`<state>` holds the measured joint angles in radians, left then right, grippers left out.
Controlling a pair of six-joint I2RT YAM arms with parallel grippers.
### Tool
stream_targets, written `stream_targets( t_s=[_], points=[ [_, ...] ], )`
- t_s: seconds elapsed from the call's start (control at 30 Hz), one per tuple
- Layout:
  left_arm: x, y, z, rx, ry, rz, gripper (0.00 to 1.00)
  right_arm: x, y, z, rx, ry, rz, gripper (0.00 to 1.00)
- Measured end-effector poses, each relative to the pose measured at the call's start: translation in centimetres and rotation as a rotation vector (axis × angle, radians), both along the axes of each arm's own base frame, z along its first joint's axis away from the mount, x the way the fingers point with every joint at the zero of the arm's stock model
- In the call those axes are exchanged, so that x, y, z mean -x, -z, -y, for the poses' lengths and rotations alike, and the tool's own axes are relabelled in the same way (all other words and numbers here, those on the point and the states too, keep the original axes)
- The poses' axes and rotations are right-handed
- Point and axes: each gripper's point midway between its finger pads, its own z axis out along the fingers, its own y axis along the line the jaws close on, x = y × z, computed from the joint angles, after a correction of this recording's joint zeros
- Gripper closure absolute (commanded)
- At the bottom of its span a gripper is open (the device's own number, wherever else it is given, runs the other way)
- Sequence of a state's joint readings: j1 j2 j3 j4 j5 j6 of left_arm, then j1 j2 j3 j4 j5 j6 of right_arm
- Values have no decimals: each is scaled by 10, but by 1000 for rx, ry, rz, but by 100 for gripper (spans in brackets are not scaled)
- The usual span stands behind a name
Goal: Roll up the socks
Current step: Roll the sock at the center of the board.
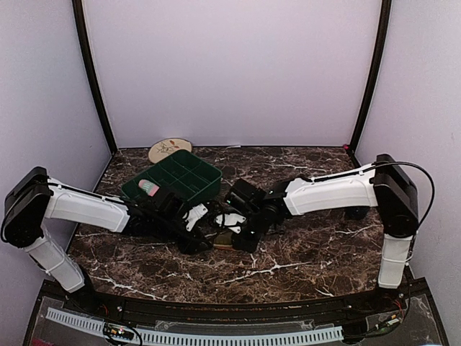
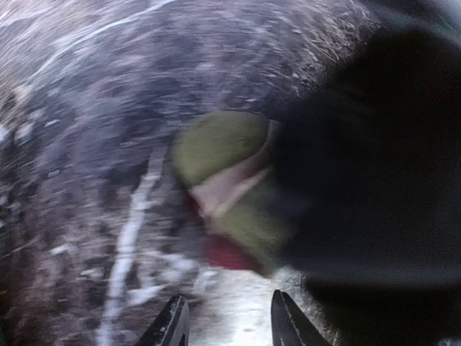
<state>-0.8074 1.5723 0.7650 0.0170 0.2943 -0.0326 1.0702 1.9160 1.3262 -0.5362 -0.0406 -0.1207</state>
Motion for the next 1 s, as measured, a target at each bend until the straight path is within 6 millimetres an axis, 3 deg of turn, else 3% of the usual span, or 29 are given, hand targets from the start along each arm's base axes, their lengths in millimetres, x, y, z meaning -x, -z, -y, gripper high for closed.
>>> stream_targets(
  t_s=[0.1, 0.2, 0.43, 0.7, 1.0],
  points=[
    [13, 2, 7, 0, 33, 49, 57, 2, 8, 0, 14, -2, -89, 100],
    [14, 5, 8, -10, 35, 94, 57, 10, 19, 1, 33, -10, -175, 100],
    [21, -2, 21, -18, 98, 217, 56, 21, 18, -2, -12, -3, -326, 100],
    [22, -23, 17, 13, 114, 363, 53, 20, 17, -2, -48, 35, -486, 100],
    [50, -22, 33, -24, 324, 494, 52, 20, 17, -2, -62, 58, -620, 100]
  ],
)
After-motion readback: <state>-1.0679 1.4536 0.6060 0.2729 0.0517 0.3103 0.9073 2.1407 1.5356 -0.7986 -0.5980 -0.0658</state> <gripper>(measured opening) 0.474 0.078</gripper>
